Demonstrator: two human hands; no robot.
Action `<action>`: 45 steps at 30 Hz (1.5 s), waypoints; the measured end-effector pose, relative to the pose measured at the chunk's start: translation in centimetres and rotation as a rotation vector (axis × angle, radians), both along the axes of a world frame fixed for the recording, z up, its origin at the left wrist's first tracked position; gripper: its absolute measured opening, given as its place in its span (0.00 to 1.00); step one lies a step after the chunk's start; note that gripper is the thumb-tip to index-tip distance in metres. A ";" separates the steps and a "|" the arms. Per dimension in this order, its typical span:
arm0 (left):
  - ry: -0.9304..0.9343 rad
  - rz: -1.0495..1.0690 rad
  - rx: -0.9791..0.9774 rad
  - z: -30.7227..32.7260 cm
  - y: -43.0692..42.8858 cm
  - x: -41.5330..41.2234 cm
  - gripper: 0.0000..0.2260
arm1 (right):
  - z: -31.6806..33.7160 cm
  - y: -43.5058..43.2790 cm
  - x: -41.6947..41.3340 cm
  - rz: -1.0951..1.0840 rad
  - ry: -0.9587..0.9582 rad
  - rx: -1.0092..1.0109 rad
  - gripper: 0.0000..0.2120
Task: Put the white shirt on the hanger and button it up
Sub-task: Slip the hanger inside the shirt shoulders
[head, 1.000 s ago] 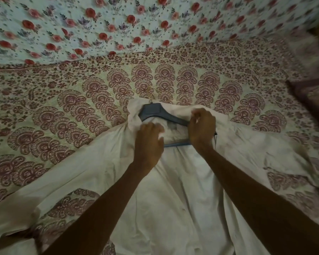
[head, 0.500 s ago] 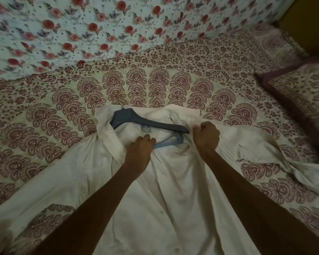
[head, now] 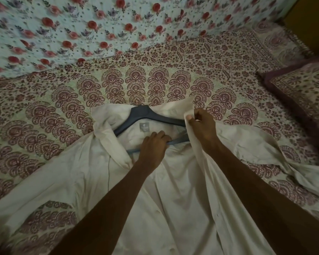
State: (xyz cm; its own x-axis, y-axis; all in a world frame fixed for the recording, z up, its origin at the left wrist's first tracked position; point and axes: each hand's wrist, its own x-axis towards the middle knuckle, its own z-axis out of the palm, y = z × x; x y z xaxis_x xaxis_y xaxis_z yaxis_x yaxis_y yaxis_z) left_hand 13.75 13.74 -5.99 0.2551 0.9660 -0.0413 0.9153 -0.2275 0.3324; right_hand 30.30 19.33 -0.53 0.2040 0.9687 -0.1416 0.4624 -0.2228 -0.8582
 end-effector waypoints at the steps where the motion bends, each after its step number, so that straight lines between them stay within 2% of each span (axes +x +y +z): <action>1: 0.000 -0.003 0.002 -0.3 -0.5 -0.3 0.12 | 0.0 0.1 0.0 -0.038 -0.004 0.026 0.04; 4: -0.016 -0.020 0.008 -1.1 -1.6 -1.3 0.15 | 0.8 0.4 -0.7 -0.092 0.150 0.031 0.05; 6: -0.044 -0.021 0.016 -1.0 -1.5 -1.4 0.14 | 1.5 0.4 -2.2 0.059 0.312 -0.117 0.05; 9: -0.182 0.110 0.002 -0.8 -0.4 -0.5 0.08 | 1.7 0.4 -4.7 0.283 0.418 -0.274 0.07; 12: -0.300 0.251 -0.041 -0.1 0.5 0.5 0.07 | 1.7 0.5 -5.4 0.201 0.572 -0.325 0.04; 13: -0.275 0.254 -0.049 -0.1 0.4 0.4 0.08 | 1.4 0.6 -5.1 0.177 0.642 -0.354 0.05; 15: -0.059 0.233 -0.090 0.3 -0.6 -0.6 0.11 | 1.1 0.3 -4.6 0.169 0.713 -0.421 0.06; 17: 0.099 0.257 -0.093 0.5 -2.0 -2.2 0.12 | 0.5 -0.2 -4.4 0.171 0.668 -0.476 0.06; 18: 0.101 0.277 -0.075 0.4 -2.6 -3.0 0.13 | 0.4 -0.4 -4.4 0.163 0.643 -0.493 0.06; 21: 0.020 0.263 -0.075 -0.4 -2.8 -4.4 0.11 | -0.5 -0.6 -5.1 0.126 0.625 -0.517 0.10; 25: -0.051 0.300 -0.090 -0.3 -1.8 -4.4 0.07 | 0.0 -1.1 -7.1 0.192 0.696 -0.552 0.11; 27: -0.040 0.352 -0.039 0.4 -2.2 -4.5 0.10 | -0.4 -1.0 -7.6 0.151 0.595 -0.558 0.09; 29: -0.060 0.542 0.061 1.4 -3.2 -4.9 0.18 | -1.1 -1.0 -7.5 0.116 0.347 -0.497 0.04; 31: -0.093 0.888 0.129 2.4 -4.0 -5.7 0.25 | -1.8 -1.4 -7.1 0.142 0.094 -0.412 0.09; 33: -0.240 1.193 0.084 3.0 -3.9 -6.6 0.32 | -1.8 -2.2 -6.9 0.204 -0.084 -0.377 0.13; 34: -0.362 1.255 0.031 2.8 -3.5 -7.1 0.32 | -2.0 -2.5 -6.9 0.243 -0.166 -0.358 0.13; 36: -0.670 1.237 -0.061 2.2 -2.5 -7.4 0.27 | -2.2 -2.7 -7.1 0.279 -0.272 -0.335 0.11; 38: -0.902 1.146 -0.106 2.3 -1.8 -7.1 0.20 | -2.3 -2.7 -7.7 0.259 -0.277 -0.326 0.11; 40: -0.974 0.988 -0.166 2.7 -1.5 -6.3 0.16 | -2.0 -2.4 -8.2 0.237 -0.212 -0.327 0.09; 42: -1.078 0.869 -0.280 2.8 -1.4 -6.0 0.14 | -1.6 -2.3 -8.5 0.221 0.007 -0.364 0.05; 43: -1.123 0.833 -0.321 2.5 -1.7 -6.1 0.15 | -1.5 -2.5 -8.6 0.227 0.078 -0.379 0.07; 44: -1.119 0.830 -0.321 2.2 -2.2 -6.2 0.16 | -1.5 -2.8 -8.5 0.254 0.050 -0.376 0.08; 45: -1.079 0.836 -0.278 1.8 -3.0 -6.4 0.15 | -1.6 -3.2 -8.4 0.272 -0.060 -0.340 0.10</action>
State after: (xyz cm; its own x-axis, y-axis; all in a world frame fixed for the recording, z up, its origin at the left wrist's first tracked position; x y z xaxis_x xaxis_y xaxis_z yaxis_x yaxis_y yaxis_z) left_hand 7.34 10.78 -4.17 -0.3587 0.8388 -0.4096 0.0111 0.4425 0.8967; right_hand 21.93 16.14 -2.10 -0.0341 0.8887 -0.4572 0.5897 -0.3515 -0.7272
